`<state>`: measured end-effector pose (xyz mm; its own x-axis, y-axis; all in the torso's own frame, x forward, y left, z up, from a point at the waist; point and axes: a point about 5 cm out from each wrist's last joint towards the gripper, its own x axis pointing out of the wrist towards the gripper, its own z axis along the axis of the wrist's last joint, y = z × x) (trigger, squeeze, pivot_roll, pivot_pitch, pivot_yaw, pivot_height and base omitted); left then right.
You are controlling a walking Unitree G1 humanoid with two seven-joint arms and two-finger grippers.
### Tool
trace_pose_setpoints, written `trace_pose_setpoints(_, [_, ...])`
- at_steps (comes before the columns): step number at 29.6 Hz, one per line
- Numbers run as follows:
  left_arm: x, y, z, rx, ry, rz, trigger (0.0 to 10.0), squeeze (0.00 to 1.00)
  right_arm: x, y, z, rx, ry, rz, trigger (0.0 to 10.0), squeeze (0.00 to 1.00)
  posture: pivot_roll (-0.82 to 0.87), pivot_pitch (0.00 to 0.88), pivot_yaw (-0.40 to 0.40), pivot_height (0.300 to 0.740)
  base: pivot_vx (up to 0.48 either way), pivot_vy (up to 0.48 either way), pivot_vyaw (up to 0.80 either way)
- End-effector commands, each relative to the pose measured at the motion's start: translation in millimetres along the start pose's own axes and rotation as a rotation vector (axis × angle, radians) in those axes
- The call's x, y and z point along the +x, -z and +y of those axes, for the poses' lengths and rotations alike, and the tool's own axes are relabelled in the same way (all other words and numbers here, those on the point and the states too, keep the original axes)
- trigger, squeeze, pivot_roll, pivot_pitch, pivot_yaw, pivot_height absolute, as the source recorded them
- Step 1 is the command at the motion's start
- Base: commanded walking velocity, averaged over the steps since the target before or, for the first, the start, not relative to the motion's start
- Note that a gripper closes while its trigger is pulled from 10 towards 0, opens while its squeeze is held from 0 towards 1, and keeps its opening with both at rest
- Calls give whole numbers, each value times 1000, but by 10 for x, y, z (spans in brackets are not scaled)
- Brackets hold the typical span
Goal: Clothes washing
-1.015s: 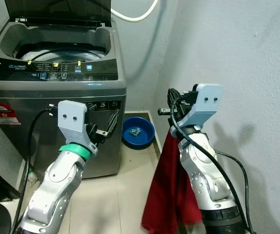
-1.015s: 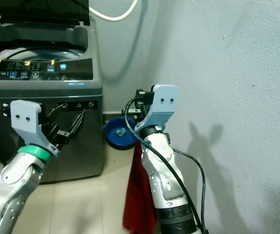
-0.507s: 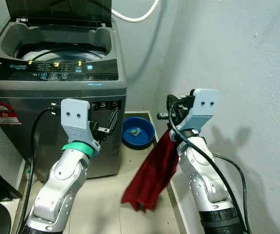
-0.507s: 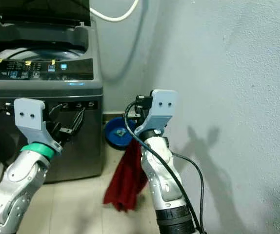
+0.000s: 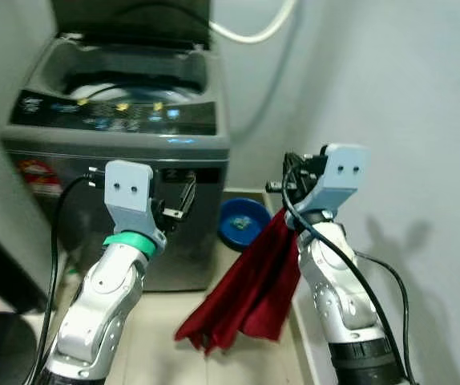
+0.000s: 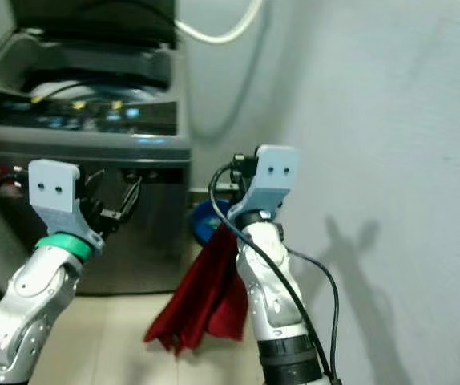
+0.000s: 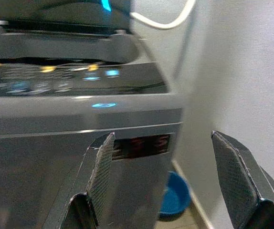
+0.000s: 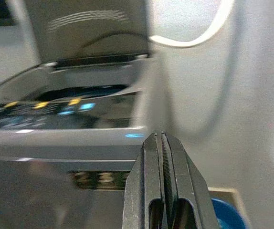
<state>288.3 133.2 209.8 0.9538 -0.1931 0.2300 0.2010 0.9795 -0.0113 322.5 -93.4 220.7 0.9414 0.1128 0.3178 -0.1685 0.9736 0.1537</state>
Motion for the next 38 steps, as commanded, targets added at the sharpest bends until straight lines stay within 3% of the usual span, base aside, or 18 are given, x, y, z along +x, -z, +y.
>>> trace_pose_setpoints(1, [-12, 3, -34, 6, 14, 6, 10000, 0, 9, -25, -18, -10, 8, -20, 10000, 0, 154, 25, -47, 740, 0, 0, 800])
trace_pose_setpoints(26, [11, 9, -52, 12, 22, 8, 10000, 0, 2, -10, -29, -12, 18, -22, 10000, 0, 144, 34, -39, 740, 0, 0, 769])
trace_pose_setpoints(34, [84, -74, -80, 12, 33, -27, 10000, 0, 8, -46, -68, -1, 55, -46, 10000, 0, 140, 31, -33, 740, 0, 0, 0])
trace_pose_setpoints(38, [134, -242, -108, 21, 50, -107, 10000, 0, 12, -116, -45, -42, 35, -94, 10000, 0, 138, 28, -29, 740, 350, 0, 0])
